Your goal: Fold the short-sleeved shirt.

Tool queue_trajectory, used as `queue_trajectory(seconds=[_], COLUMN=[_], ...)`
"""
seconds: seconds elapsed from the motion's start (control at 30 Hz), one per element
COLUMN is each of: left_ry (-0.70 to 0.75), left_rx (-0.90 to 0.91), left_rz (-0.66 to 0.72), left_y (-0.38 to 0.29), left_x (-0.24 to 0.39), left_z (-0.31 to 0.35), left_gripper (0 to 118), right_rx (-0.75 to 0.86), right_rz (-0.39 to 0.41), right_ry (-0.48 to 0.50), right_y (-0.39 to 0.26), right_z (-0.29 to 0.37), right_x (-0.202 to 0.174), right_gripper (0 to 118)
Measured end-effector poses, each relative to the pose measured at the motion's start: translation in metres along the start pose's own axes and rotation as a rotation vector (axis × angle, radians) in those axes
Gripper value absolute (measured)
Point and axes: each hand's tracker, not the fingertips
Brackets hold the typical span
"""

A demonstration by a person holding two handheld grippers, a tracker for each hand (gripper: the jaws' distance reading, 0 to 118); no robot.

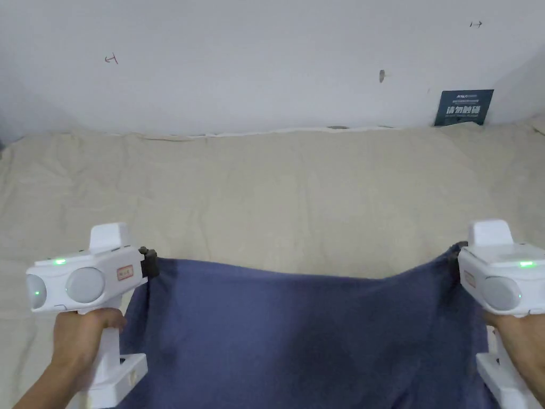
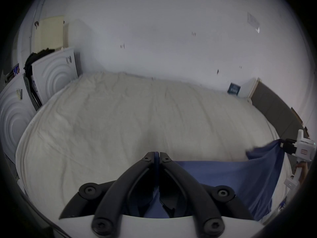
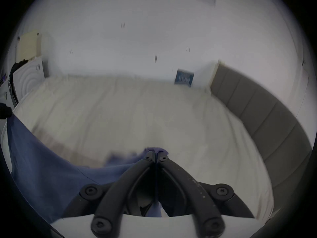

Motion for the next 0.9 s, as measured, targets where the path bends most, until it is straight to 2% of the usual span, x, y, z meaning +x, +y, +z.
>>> queue_trajectory(seconds=[0.2, 0.3, 0.5, 0.73, 0.9], left_ry=[0.027, 0.046, 0.076, 0.105, 0.120], left_rx=[0.207, 0.327, 0.506, 0.586, 0.560], left_rz=[-0.028, -0.044, -0.057, -0.052, -0.042], left_y=[0.101, 0.151, 0.237, 0.285, 0.271], left_x=[0.015, 0.024, 0.037, 0.049, 0.046], left_z=[0.042, 0.075, 0.099, 0.103, 0.069], left_gripper=[5, 5, 5, 5, 5], right_rx=[0.312, 0.447, 0.648, 0.713, 0.651], right_rz=[0.042, 0.023, 0.000, -0.041, -0.170], right_ry=[-0.070, -0.092, -0.143, -0.127, 0.023], right_y=[0.104, 0.156, 0.239, 0.280, 0.268], right_z=[0.063, 0.089, 0.125, 0.124, 0.086], right_x=[0.016, 0.026, 0.041, 0.055, 0.065], right_gripper=[3, 3, 3, 3, 3])
